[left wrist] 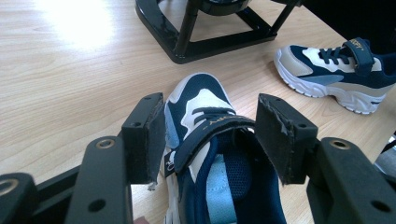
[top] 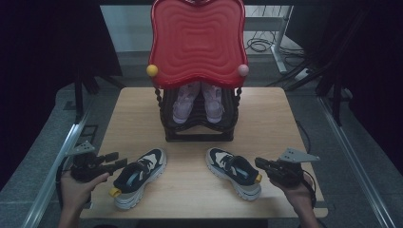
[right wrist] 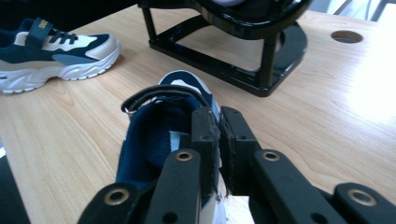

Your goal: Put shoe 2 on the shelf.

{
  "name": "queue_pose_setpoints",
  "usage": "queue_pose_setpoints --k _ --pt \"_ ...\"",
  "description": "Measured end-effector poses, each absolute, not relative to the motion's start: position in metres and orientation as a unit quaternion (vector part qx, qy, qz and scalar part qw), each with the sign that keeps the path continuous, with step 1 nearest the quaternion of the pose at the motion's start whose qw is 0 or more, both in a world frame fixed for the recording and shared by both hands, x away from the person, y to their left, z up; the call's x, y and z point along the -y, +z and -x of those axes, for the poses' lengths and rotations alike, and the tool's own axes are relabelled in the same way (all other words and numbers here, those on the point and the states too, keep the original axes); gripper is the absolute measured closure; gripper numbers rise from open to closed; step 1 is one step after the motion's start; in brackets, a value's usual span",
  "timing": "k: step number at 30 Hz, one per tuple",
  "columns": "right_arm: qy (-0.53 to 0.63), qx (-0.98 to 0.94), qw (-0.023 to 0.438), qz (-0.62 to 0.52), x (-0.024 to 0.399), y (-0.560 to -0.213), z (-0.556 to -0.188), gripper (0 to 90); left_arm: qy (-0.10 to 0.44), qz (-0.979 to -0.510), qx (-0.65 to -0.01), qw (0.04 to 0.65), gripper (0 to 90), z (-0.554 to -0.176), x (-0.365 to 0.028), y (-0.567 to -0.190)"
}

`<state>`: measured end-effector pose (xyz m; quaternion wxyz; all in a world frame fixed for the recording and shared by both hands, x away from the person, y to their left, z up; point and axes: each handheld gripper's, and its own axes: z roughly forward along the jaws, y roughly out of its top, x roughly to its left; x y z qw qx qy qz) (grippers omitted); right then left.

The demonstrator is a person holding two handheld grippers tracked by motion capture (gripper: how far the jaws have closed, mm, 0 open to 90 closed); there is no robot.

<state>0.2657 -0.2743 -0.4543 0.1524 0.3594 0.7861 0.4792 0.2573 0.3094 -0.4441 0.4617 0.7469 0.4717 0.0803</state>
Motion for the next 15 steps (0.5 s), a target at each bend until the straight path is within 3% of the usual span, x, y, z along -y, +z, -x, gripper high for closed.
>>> queue_pose_setpoints --k 10,15 --pt "0.464 -0.799 0.135 -0.357 0.261 -0.448 -0.279 63.1 0.069 -0.759 -0.464 0.452 43.6 -0.262 -0.302 -0.449" --pt "0.46 -0.803 0.122 -0.359 0.258 -0.449 -0.286 58.1 0.063 -0.766 -0.465 0.44 44.1 -0.263 -0.301 -0.454"
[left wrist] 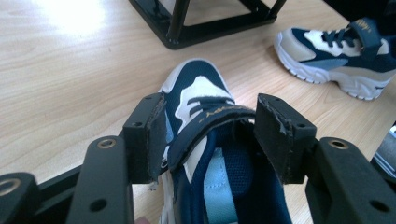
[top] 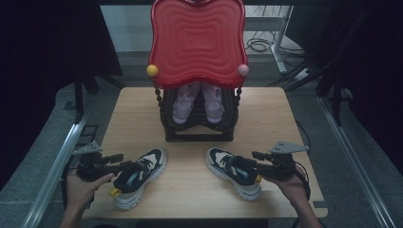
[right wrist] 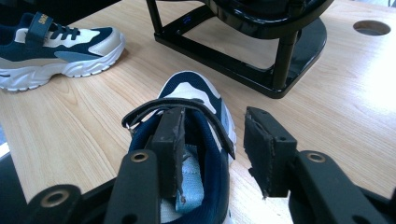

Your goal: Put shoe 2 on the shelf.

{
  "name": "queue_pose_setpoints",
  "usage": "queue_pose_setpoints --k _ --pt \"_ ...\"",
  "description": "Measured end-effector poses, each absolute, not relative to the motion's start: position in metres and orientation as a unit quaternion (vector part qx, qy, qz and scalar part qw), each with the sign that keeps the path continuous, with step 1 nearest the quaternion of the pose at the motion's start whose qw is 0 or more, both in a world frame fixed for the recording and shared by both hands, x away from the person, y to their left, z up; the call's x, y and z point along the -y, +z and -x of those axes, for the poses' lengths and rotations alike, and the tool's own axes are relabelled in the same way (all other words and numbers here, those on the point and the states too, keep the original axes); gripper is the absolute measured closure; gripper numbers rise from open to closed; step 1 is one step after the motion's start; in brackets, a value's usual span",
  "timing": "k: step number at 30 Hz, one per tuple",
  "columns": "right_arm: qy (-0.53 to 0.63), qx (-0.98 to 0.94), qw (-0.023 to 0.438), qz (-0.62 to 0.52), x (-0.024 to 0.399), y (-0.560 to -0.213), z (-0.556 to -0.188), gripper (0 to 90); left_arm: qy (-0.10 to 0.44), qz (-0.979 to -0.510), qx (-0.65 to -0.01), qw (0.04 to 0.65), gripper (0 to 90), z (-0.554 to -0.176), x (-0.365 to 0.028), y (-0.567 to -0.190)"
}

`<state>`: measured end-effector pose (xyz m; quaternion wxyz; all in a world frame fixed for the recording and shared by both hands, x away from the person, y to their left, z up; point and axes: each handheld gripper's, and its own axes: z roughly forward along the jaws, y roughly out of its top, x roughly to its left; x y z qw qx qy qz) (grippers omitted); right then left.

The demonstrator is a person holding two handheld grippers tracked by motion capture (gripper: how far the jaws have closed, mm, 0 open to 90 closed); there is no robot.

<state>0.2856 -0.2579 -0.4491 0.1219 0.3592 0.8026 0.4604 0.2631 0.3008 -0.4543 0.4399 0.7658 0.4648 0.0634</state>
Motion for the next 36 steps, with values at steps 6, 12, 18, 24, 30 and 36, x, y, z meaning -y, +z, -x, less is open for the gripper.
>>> queue_pose_setpoints --k 6,12,18,24,30,36 --pt "0.456 -0.805 0.118 -0.361 0.257 -0.449 -0.289 54.6 0.061 -0.777 -0.462 0.422 46.5 -0.263 -0.3 -0.46" --pt "0.455 -0.805 0.117 -0.363 0.258 -0.451 -0.289 53.1 0.063 -0.785 -0.462 0.408 50.2 -0.259 -0.304 -0.465" --pt "0.453 -0.804 0.117 -0.366 0.257 -0.453 -0.29 52.7 0.056 -0.801 -0.456 0.383 59.8 -0.261 -0.301 -0.472" --pt "0.452 -0.808 0.115 -0.361 0.255 -0.452 -0.292 52.5 0.052 -0.81 -0.454 0.368 68.2 -0.265 -0.299 -0.478" --pt "0.451 -0.81 0.106 -0.36 0.253 -0.448 -0.296 52.0 0.057 -0.81 -0.457 0.363 72.5 -0.264 -0.298 -0.478" --pt "0.431 -0.826 0.085 -0.353 0.246 -0.45 -0.303 51.9 0.062 -0.808 -0.462 0.36 73.6 -0.263 -0.297 -0.477"
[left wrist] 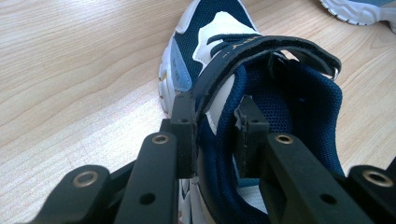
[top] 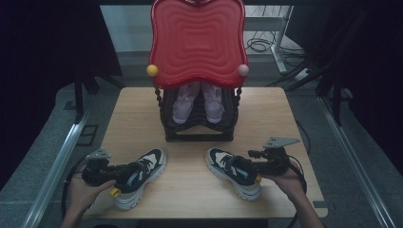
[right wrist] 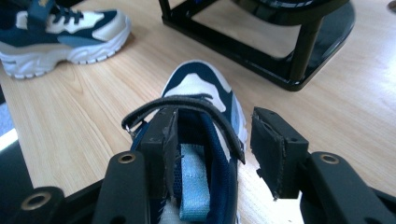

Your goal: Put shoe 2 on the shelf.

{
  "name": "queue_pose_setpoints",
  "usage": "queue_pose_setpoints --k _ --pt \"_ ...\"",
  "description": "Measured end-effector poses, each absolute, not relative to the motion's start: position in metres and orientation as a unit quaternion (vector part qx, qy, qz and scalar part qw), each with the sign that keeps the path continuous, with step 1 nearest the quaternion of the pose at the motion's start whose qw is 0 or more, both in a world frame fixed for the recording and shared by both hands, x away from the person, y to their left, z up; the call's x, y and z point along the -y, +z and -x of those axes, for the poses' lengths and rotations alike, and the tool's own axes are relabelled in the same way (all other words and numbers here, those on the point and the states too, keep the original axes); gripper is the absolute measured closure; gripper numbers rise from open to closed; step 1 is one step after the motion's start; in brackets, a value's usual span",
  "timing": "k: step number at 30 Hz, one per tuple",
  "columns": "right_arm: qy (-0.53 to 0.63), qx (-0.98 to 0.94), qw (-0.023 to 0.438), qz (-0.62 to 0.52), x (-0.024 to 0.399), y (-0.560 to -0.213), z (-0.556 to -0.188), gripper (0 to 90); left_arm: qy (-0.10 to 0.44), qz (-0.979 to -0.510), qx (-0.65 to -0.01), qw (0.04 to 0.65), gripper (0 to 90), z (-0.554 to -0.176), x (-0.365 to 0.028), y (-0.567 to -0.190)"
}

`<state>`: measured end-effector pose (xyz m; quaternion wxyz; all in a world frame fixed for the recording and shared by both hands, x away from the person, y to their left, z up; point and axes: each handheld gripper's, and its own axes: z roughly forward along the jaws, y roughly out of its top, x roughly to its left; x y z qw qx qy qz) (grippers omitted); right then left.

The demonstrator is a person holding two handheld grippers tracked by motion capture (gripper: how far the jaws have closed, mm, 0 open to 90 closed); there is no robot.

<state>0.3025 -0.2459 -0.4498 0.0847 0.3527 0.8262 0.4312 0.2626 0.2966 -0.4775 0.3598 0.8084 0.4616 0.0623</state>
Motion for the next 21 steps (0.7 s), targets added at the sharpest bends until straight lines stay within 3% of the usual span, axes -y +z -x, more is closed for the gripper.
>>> queue_pose_setpoints --k 21 --pt "0.358 -0.861 0.041 -0.359 0.231 -0.464 -0.321 57.8 0.069 -0.804 -0.467 0.362 73.9 -0.26 -0.295 -0.478"
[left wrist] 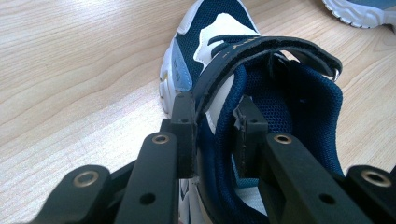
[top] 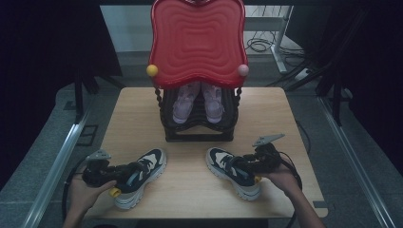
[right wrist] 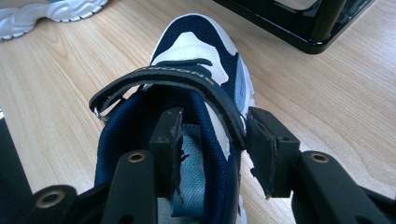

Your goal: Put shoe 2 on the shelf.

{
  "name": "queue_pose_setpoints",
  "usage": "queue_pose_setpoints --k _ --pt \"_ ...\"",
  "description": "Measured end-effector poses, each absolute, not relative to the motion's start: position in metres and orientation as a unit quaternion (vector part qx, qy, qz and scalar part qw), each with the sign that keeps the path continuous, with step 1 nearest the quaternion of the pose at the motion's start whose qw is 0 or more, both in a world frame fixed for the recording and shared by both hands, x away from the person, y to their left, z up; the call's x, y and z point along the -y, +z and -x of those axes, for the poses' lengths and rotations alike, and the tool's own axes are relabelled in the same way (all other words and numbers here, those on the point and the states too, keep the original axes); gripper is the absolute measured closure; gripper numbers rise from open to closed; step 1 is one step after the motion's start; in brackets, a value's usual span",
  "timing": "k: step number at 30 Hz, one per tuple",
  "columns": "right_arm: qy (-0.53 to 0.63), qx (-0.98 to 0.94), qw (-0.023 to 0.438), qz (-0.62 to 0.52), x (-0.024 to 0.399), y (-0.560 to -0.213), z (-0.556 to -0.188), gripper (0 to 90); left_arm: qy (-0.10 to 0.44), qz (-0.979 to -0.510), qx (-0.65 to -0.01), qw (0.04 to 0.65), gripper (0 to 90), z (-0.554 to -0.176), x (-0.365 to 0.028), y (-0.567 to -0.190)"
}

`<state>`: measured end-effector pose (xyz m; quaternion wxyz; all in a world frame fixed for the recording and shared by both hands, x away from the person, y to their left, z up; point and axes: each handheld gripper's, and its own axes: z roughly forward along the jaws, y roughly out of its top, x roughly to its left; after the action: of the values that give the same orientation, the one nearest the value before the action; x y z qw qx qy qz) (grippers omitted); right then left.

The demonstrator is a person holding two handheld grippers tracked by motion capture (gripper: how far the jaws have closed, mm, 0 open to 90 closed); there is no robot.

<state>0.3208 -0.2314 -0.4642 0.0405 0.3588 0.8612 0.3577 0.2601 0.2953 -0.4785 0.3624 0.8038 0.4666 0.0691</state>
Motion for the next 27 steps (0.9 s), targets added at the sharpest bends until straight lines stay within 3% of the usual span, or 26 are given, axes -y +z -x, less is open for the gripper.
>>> queue_pose_setpoints --k 11,27 --pt "0.345 -0.861 0.062 -0.369 0.231 -0.465 -0.318 72.4 0.075 -0.797 -0.471 0.37 74.7 -0.258 -0.296 -0.48" --pt "0.392 -0.828 0.089 -0.391 0.245 -0.467 -0.305 74.6 0.091 -0.771 -0.485 0.402 76.1 -0.251 -0.303 -0.483"
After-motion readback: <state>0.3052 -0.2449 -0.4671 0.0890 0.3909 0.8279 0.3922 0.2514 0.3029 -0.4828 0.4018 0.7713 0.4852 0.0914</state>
